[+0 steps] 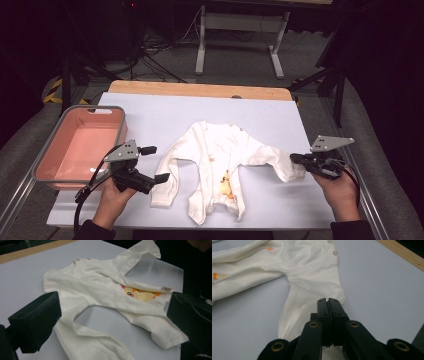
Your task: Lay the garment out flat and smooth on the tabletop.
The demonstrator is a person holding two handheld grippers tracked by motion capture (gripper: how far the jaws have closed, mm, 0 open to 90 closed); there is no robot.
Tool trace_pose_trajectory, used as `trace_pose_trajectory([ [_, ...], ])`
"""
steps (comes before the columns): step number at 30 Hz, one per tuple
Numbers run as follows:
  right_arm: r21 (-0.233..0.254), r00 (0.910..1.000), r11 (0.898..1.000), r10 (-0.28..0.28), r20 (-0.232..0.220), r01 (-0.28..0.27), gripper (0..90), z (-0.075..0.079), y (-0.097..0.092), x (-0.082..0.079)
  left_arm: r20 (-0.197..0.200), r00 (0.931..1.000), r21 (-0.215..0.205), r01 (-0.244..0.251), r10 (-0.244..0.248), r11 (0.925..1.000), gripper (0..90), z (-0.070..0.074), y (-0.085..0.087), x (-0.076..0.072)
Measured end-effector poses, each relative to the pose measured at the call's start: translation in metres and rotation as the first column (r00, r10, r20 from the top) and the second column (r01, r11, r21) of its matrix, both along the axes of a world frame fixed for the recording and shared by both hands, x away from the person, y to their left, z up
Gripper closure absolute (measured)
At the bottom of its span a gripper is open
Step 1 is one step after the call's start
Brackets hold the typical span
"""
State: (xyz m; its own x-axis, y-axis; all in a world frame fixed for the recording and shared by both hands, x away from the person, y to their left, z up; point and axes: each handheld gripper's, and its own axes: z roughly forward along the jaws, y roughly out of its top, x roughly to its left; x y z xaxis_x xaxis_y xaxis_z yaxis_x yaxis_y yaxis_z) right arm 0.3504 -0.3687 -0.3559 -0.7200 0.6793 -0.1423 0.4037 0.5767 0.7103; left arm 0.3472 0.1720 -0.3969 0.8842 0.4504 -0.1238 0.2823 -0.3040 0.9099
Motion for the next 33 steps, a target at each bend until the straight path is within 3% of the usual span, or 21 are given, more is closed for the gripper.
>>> trace_pose_trajectory([
  [7, 0.023, 0.9977, 0.998, -0.066, 0.014, 0.065, 88.2, 0.005, -0.021, 0.003, 0.000, 1.0000, 0.000, -0.004, 0.004, 1.0000, 0.3, -0.001, 0.002, 0.001],
  [18, 0.019, 0.9903, 0.990, -0.138, -0.017, 0.138, 88.2, -0.004, -0.040, 0.007, -0.002, 1.0000, -0.009, -0.004, 0.004, 1.0000, 0.3, -0.001, 0.001, 0.002],
  [24, 0.016, 0.9828, 0.983, -0.181, -0.037, 0.182, 88.1, -0.008, -0.050, 0.011, -0.002, 1.0000, -0.004, -0.006, 0.006, 1.0000, 0.3, -0.002, 0.001, 0.004],
  [33, 0.005, 0.9690, 0.974, -0.224, -0.105, 0.225, 87.8, -0.029, -0.055, 0.018, -0.016, 0.9993, 0.010, -0.035, 0.035, 0.9993, 0.1, -0.005, 0.004, 0.006],
])
